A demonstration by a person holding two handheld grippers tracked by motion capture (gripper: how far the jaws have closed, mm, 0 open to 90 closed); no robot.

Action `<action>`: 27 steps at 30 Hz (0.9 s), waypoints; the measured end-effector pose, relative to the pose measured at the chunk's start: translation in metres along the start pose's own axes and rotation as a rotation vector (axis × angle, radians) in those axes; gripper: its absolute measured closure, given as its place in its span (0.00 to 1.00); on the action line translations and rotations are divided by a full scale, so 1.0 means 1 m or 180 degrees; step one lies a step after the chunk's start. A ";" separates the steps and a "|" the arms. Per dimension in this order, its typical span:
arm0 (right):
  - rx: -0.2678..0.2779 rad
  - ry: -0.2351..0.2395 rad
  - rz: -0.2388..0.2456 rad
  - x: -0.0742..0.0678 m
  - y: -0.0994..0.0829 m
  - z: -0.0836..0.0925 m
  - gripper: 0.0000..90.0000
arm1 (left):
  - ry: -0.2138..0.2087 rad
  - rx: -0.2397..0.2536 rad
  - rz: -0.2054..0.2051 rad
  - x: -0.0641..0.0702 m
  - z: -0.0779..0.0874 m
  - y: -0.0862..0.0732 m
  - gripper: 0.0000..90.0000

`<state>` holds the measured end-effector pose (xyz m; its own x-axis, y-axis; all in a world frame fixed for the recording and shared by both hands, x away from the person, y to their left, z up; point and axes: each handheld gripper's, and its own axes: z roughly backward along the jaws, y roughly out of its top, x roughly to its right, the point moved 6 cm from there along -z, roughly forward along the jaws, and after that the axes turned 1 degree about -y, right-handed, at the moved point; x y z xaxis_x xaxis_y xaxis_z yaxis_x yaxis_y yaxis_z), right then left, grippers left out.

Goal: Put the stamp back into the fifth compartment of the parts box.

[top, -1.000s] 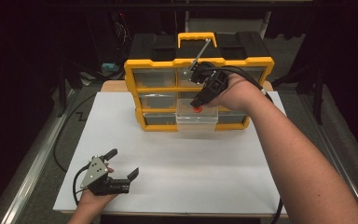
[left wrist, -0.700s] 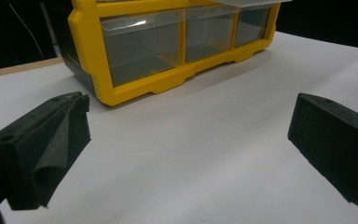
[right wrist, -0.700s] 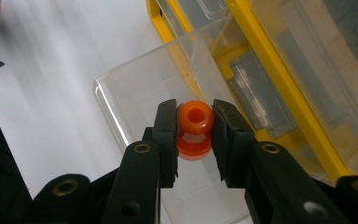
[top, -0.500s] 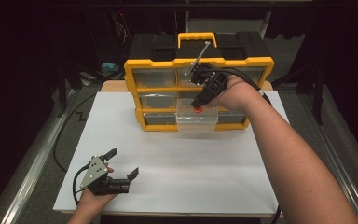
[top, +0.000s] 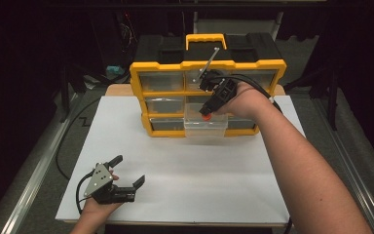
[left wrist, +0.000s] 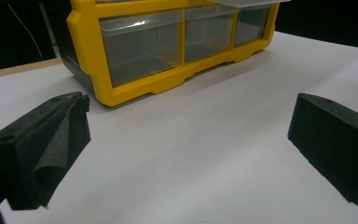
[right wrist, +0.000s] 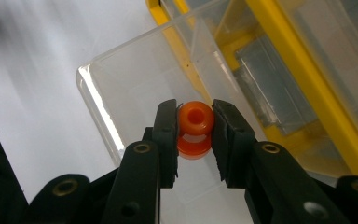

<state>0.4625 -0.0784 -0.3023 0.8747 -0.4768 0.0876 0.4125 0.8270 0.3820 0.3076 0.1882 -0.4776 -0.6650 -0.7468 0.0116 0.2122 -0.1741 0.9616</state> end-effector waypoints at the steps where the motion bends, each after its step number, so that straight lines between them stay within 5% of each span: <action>1: -0.0009 0.0005 -0.0003 0.000 0.000 0.000 0.81 | 0.0000 -0.0002 0.0000 0.000 0.000 0.000 0.00; 7: 0.0028 0.0002 -0.0008 0.001 0.000 0.001 0.81 | 0.0002 0.0010 0.0011 0.000 0.000 0.000 0.00; 11: 0.0108 -0.0005 -0.0062 0.002 0.002 0.005 0.52 | -0.0001 0.0002 0.0002 0.000 0.000 0.000 0.00; 16: 0.0164 0.0032 -0.0074 -0.001 -0.001 0.015 0.43 | -0.0009 -0.0005 0.0002 -0.001 0.000 0.000 0.00; 27: 0.0009 0.0029 -0.0111 -0.005 -0.027 0.028 0.26 | 0.0012 0.0007 0.0029 -0.002 0.000 0.000 0.00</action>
<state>0.4395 -0.1065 -0.2871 0.8620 -0.5026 0.0658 0.4422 0.8091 0.3871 0.3090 0.1893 -0.4772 -0.6603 -0.7508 0.0193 0.2167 -0.1658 0.9620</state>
